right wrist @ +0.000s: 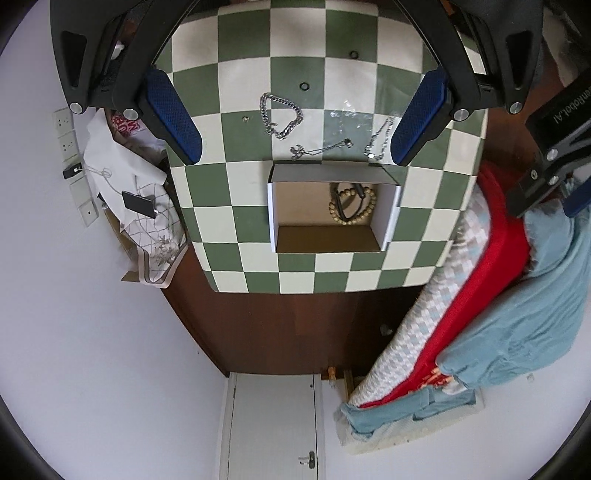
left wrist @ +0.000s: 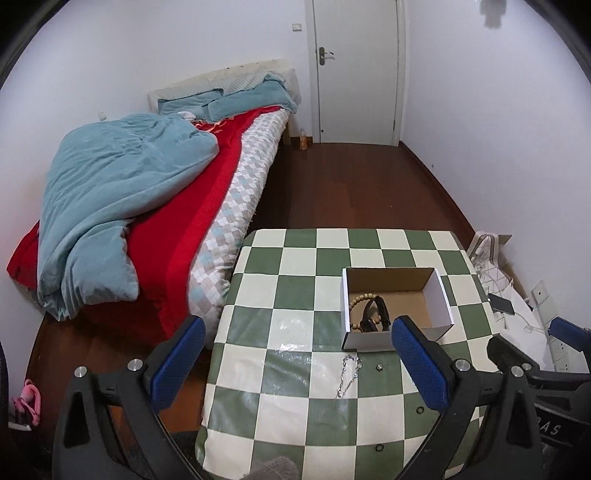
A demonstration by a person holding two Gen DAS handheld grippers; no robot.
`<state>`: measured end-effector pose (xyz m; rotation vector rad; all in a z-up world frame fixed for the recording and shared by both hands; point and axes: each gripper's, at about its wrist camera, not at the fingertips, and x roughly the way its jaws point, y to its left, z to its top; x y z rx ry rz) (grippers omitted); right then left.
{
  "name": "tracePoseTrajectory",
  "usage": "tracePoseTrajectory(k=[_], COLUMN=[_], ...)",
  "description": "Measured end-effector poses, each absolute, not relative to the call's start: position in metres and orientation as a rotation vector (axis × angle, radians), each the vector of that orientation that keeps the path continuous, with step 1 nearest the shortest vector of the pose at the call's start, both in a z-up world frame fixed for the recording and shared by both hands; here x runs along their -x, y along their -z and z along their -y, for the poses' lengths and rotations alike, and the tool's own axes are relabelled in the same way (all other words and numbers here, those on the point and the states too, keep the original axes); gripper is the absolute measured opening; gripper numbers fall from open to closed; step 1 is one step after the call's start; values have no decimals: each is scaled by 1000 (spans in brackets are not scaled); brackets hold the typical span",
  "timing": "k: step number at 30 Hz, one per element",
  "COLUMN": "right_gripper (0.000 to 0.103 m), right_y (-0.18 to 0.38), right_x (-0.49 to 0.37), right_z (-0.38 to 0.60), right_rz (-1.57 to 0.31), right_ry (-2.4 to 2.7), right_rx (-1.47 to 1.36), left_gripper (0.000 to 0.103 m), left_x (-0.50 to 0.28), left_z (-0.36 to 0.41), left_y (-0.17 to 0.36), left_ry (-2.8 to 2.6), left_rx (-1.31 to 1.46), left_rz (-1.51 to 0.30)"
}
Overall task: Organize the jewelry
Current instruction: 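Lift both open tools out of the box and back over the table, then grasp the silver curb-chain bracelet with the right tool while the left tool grasps the silver necklace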
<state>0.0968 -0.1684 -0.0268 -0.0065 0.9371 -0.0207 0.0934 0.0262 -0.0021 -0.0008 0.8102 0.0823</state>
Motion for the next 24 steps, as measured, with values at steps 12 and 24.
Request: tracePoseTrajectory(k=[12,24], right_gripper=[85,61], right_y=[126,249], right_x=[-79,-126], right_z=[235,245], right_rz=[-1110,-1204], right_ry=[88,115], right_rx=[-186,-162], left_gripper=[103,103], left_x=[-74,-119], left_z=[-36,-32], left_y=[79,192], left_ry=[-192,-211], left_rx=[-40,-70], left_rz=[-916,-1106])
